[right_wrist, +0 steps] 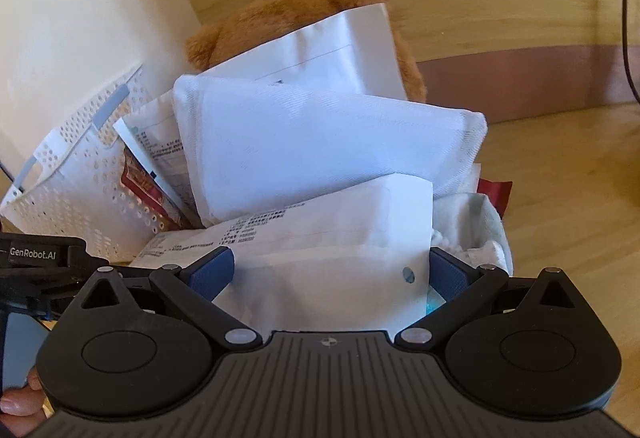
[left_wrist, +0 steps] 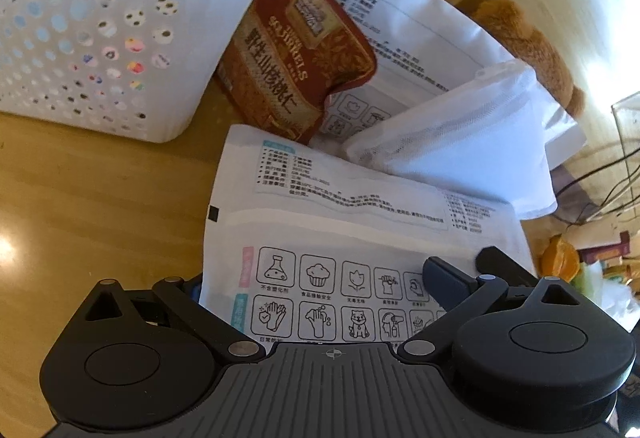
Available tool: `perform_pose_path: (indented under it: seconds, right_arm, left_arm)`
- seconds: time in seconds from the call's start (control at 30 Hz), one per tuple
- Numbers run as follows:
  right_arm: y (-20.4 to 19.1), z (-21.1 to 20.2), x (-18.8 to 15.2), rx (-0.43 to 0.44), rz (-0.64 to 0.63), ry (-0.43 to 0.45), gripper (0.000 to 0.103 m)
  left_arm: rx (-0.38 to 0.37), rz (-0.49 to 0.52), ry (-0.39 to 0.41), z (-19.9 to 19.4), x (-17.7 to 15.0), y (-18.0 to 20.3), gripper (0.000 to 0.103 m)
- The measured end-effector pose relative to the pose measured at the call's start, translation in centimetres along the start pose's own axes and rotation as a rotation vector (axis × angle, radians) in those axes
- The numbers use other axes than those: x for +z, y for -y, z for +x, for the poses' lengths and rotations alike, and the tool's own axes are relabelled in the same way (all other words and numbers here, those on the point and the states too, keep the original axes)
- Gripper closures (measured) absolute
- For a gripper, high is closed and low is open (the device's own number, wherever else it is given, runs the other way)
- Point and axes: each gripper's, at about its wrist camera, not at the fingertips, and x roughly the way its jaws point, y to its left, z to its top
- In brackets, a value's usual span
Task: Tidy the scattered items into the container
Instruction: 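Lower the right tool over the white printed packet and close its fingers, then lift the white printed packet off the pile with the right tool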
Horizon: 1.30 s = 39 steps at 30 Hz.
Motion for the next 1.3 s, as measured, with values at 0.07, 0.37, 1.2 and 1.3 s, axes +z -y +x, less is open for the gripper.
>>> perform_pose_path:
  seconds: [0.07, 0.37, 1.2, 1.3]
  right_arm:
    - [-0.3, -0.2, -0.1, -0.005, -0.016, 0.01, 0.01]
    - [-1.7, -1.7, -0.9, -0.03, -0.106, 0.054, 0.033]
    - [-4.1, -2.4, -1.6, -0.025, -0.235, 0.066, 0.05]
    - [-4.0, -2.1, -1.7, -0.027, -0.239, 0.067, 0.05]
  left_arm:
    - [0.006, 0.016, 0.008, -0.1, -0.2, 0.3, 0.0]
    - [0.035, 0.1, 0.076, -1.5, -1.7, 1.4, 0.0]
    - [0.122, 0.296, 0.134, -5.3, -2.5, 0.9, 0.0]
    - [0.127, 0.275, 0.114, -4.9, -2.2, -0.1, 0.0]
